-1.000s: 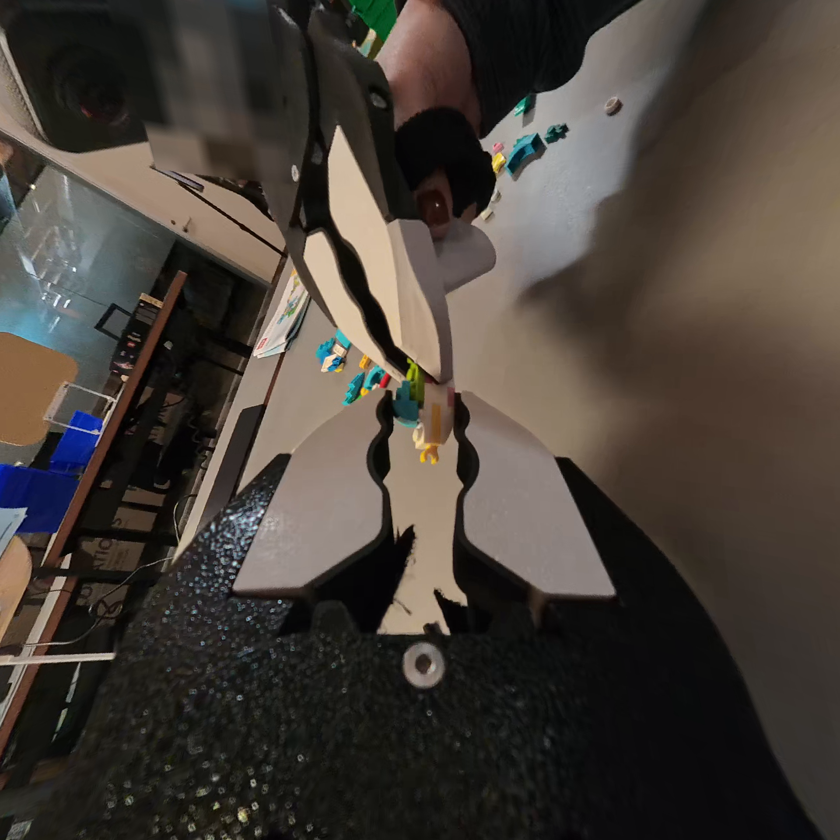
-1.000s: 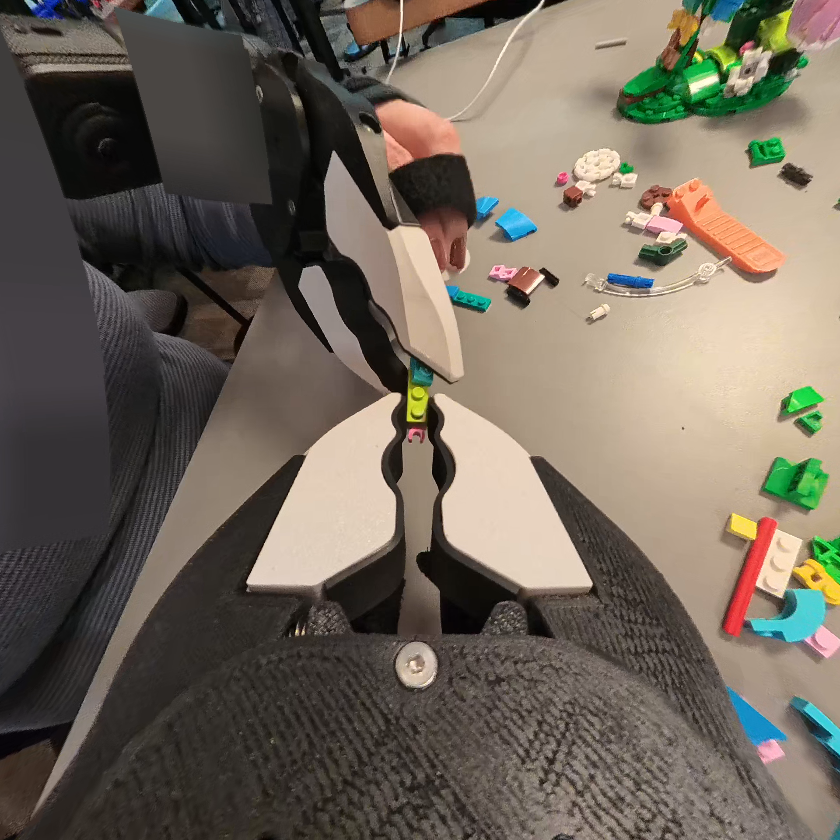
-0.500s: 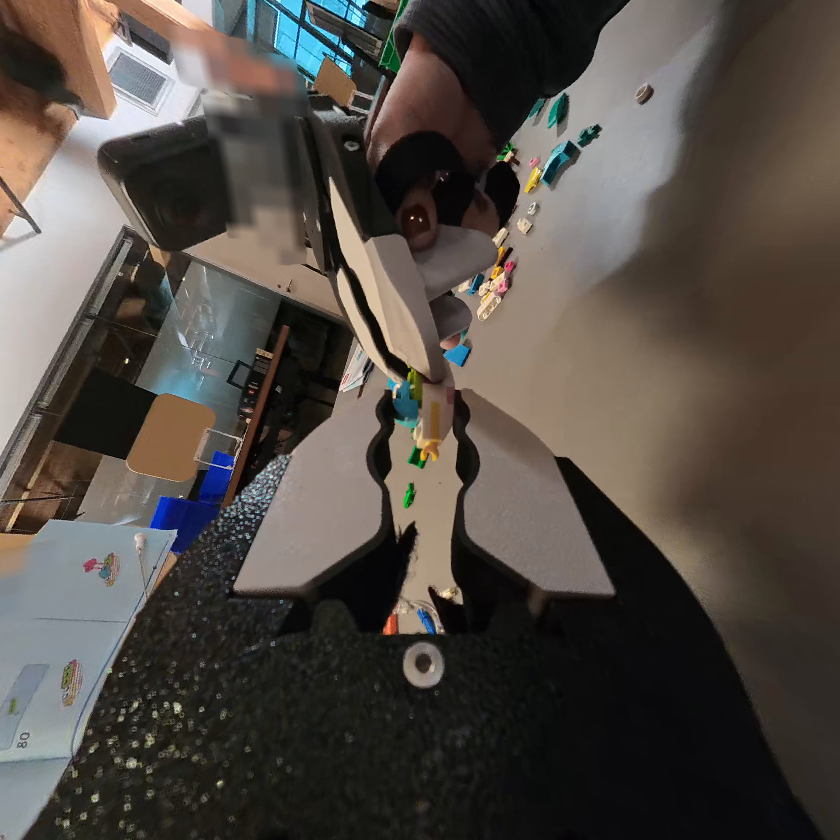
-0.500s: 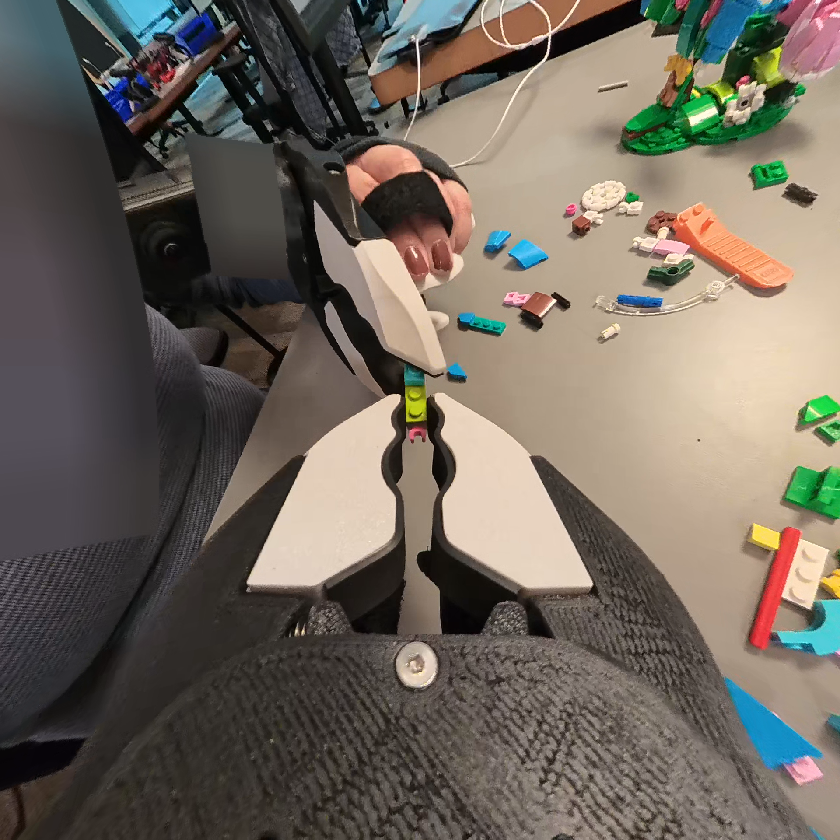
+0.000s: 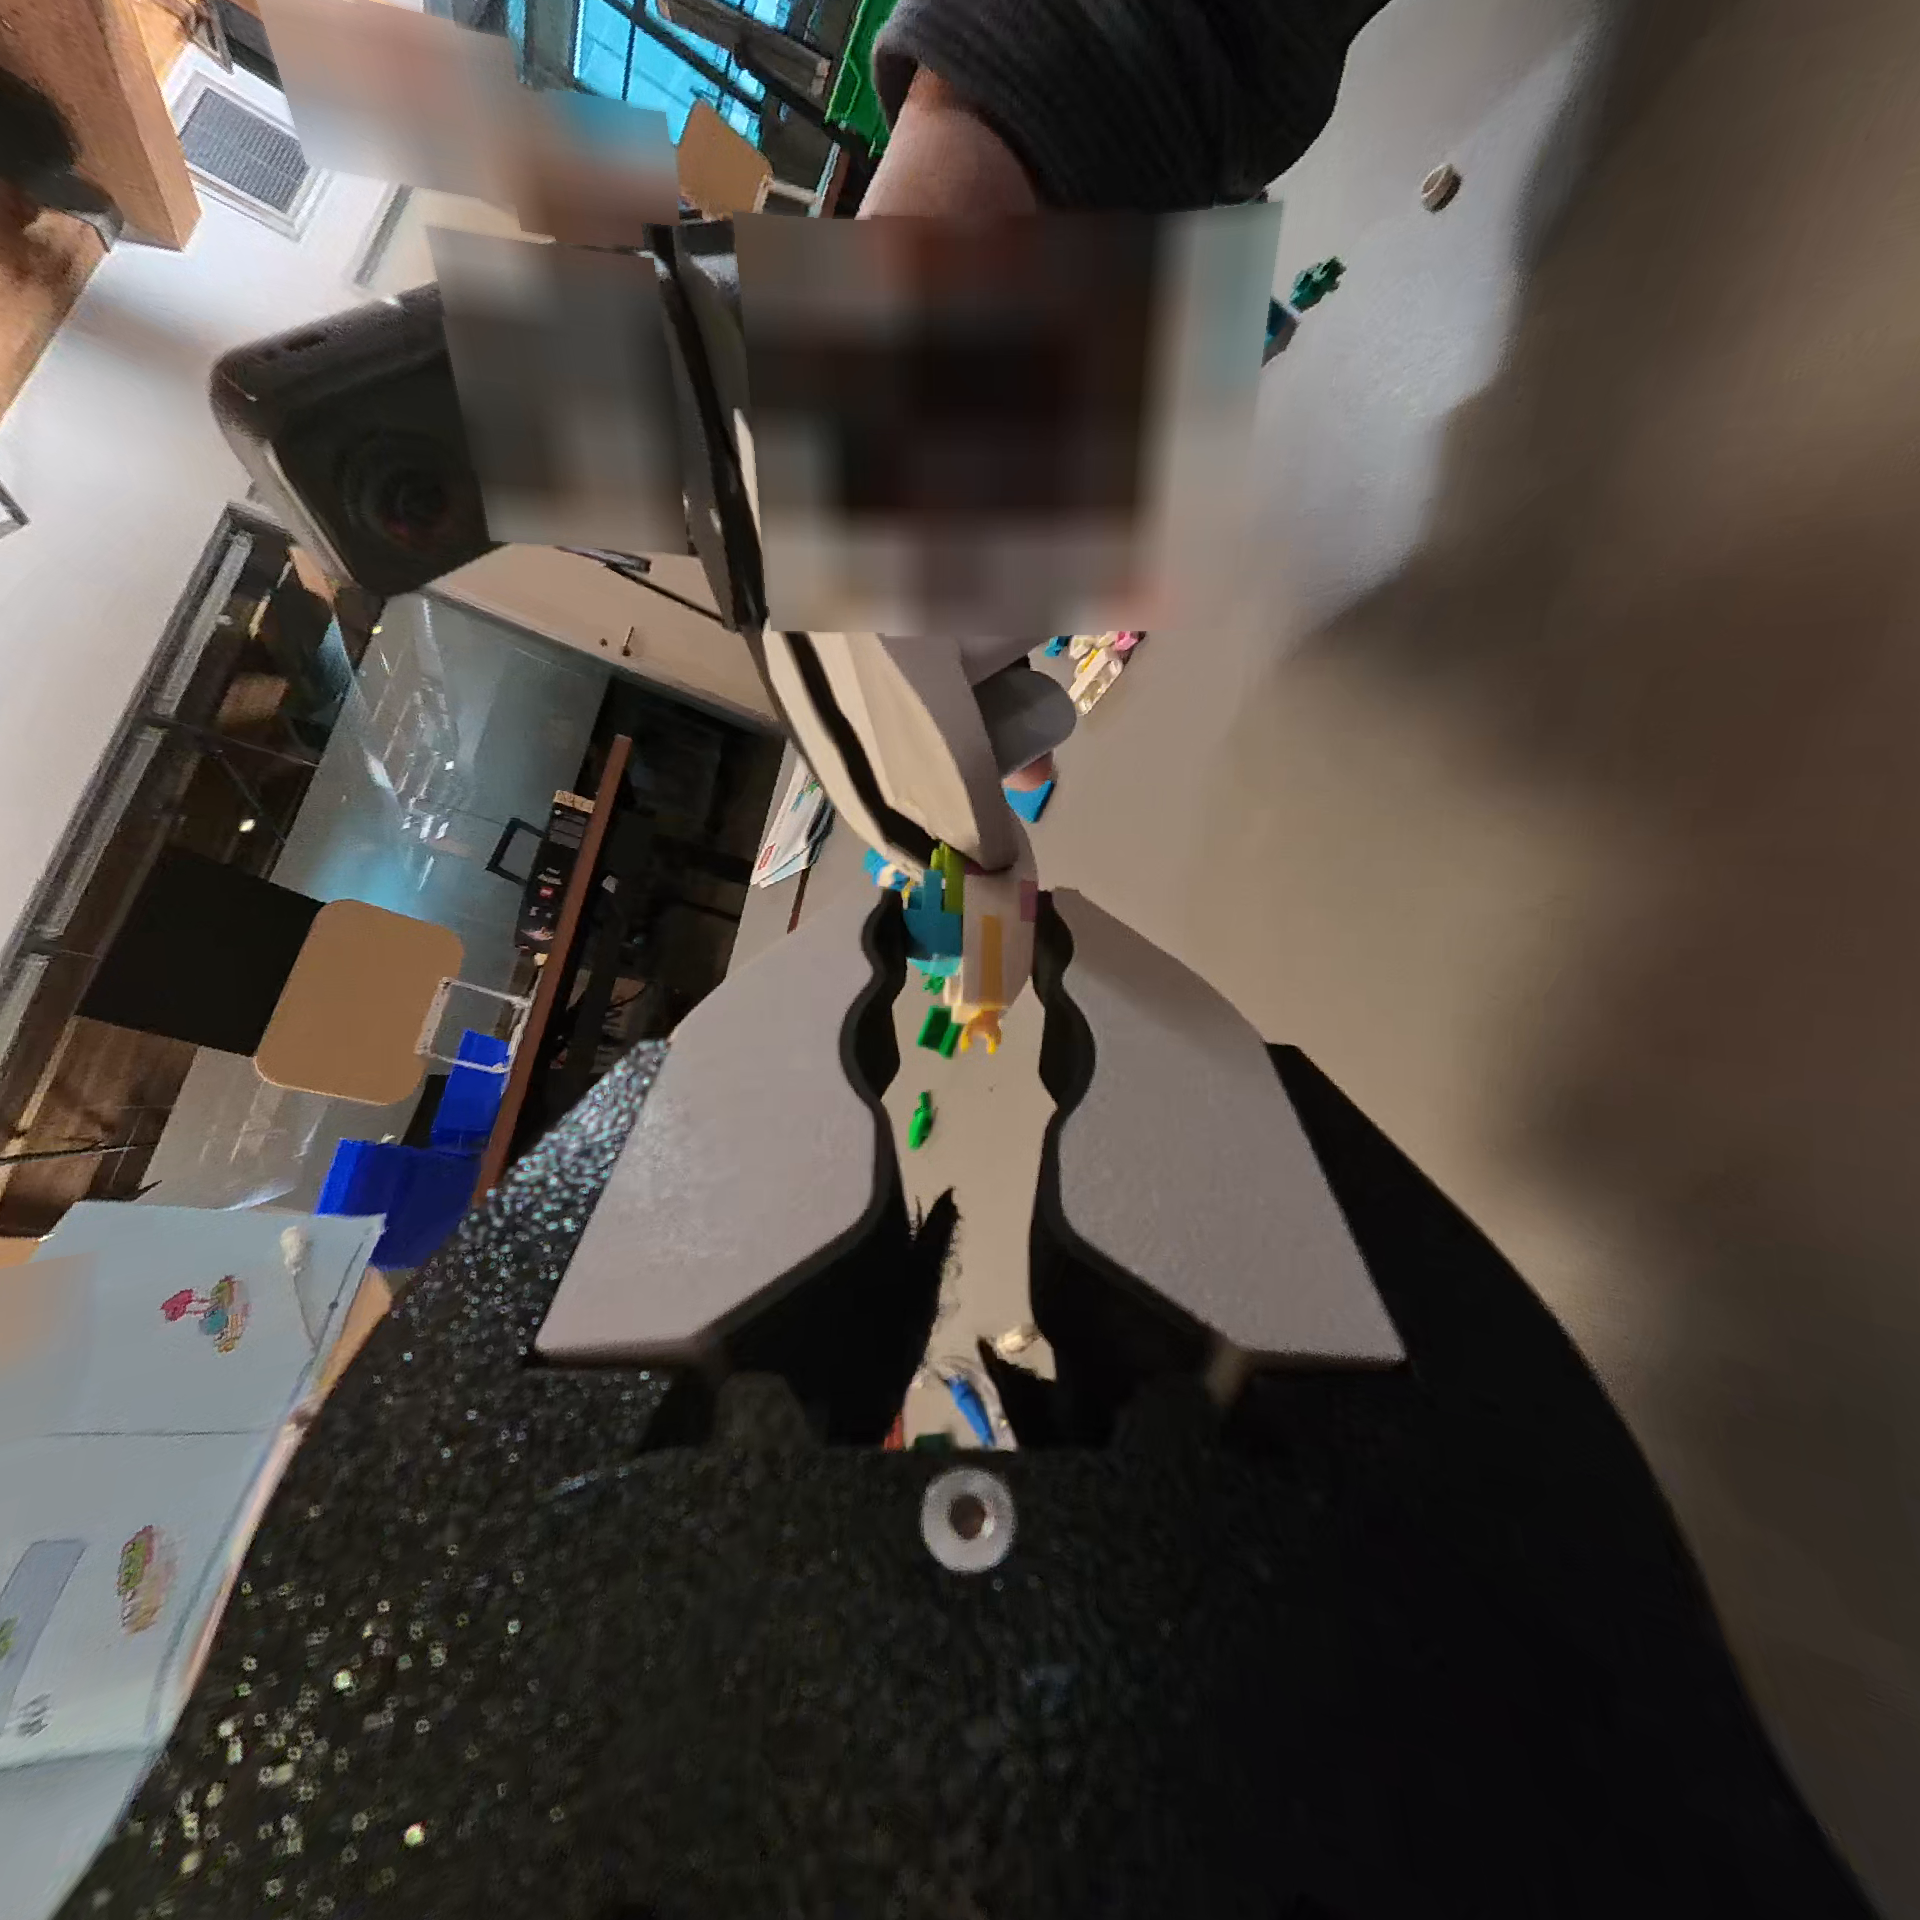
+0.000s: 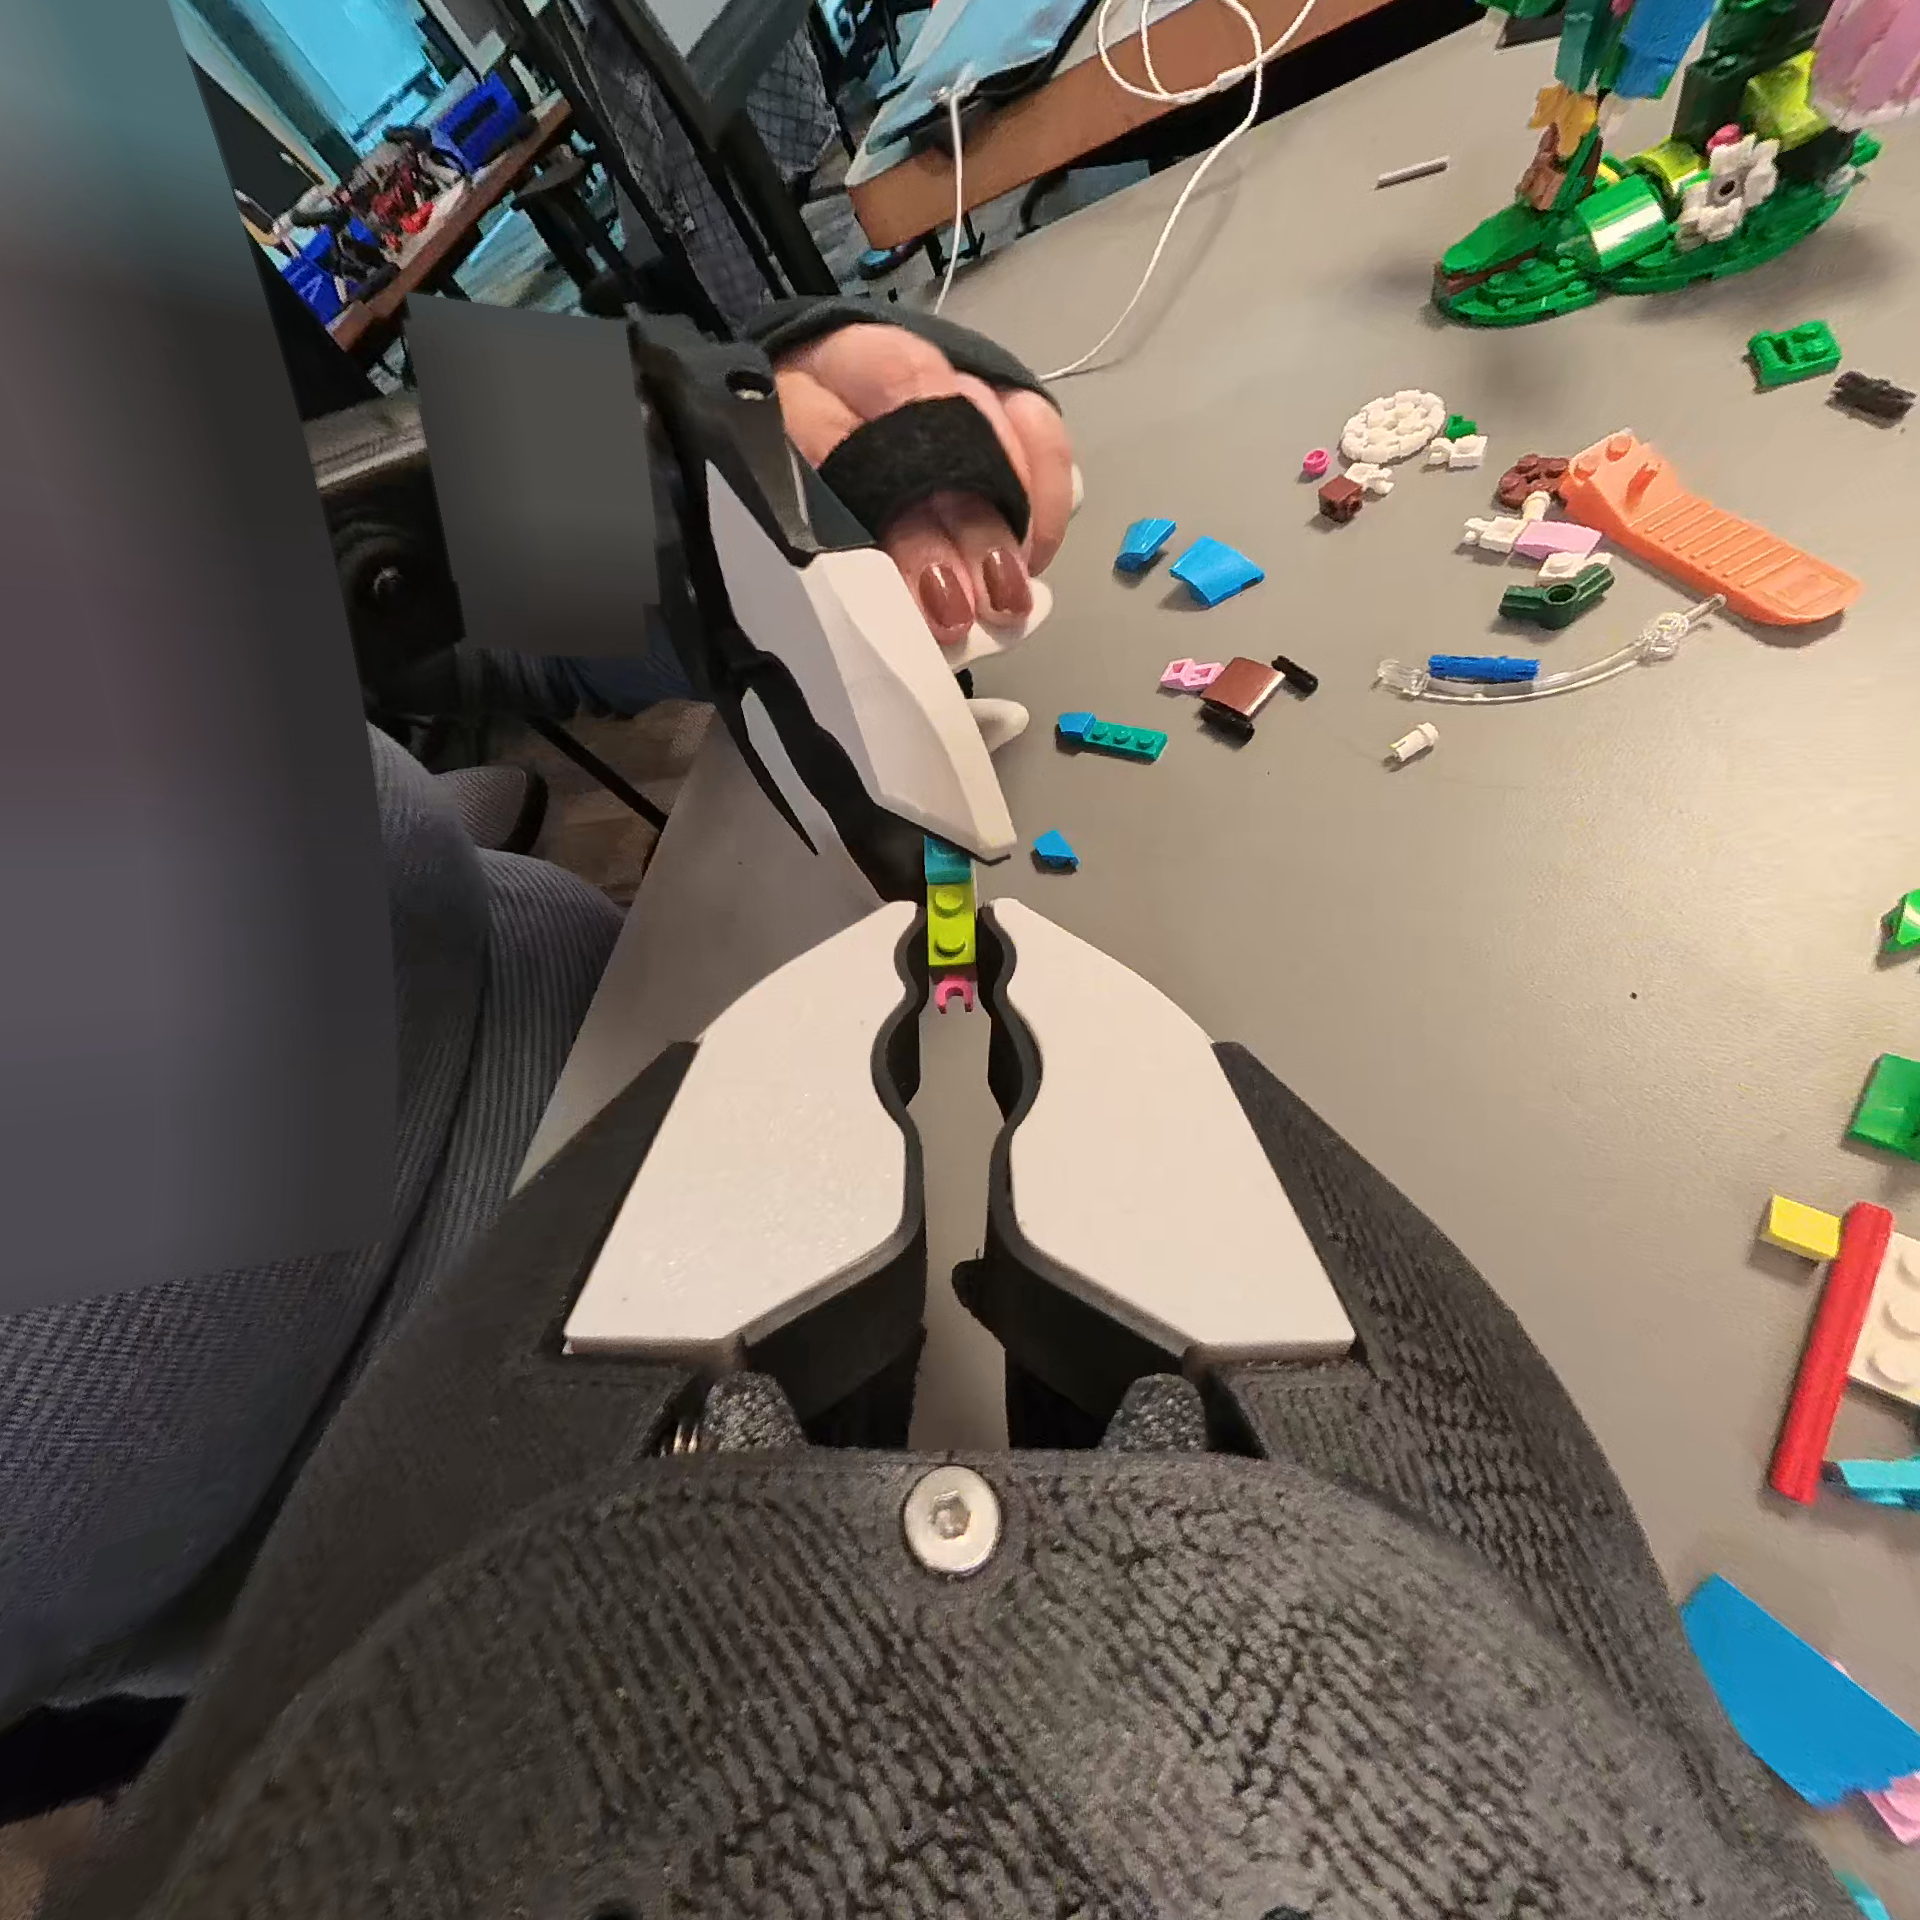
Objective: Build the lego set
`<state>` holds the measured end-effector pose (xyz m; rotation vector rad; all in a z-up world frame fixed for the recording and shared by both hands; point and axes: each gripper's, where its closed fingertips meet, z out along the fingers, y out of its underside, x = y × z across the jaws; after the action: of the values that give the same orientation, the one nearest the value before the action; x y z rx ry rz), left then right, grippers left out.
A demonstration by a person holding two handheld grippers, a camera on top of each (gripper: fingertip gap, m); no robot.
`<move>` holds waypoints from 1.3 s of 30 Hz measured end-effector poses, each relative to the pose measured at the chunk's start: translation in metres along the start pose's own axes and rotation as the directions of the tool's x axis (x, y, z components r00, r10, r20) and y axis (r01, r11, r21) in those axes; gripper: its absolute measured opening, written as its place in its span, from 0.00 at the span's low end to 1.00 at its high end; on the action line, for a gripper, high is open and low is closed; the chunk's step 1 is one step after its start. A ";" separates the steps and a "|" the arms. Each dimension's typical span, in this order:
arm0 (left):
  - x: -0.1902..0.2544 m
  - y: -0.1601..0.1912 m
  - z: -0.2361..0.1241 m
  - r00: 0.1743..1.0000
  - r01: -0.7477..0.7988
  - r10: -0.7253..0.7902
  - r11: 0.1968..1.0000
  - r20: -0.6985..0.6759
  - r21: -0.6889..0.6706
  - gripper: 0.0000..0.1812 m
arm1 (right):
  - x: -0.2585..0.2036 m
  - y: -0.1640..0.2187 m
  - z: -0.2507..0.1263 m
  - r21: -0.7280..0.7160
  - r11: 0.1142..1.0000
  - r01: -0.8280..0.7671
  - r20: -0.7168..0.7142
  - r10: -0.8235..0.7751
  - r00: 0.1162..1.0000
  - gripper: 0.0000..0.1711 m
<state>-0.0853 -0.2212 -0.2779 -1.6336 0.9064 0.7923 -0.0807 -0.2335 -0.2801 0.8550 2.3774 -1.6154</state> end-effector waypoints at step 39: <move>-0.019 0.001 0.003 0.960 -0.120 0.173 0.965 0.220 -0.234 0.27 | 0.010 -0.021 -0.008 -0.008 1.000 -0.005 -0.346 0.002 0.938 0.04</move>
<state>-0.0959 -0.2148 -0.2626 -1.6278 0.7963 1.2016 -0.0989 -0.2282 -0.2645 1.2333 2.6021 -1.5600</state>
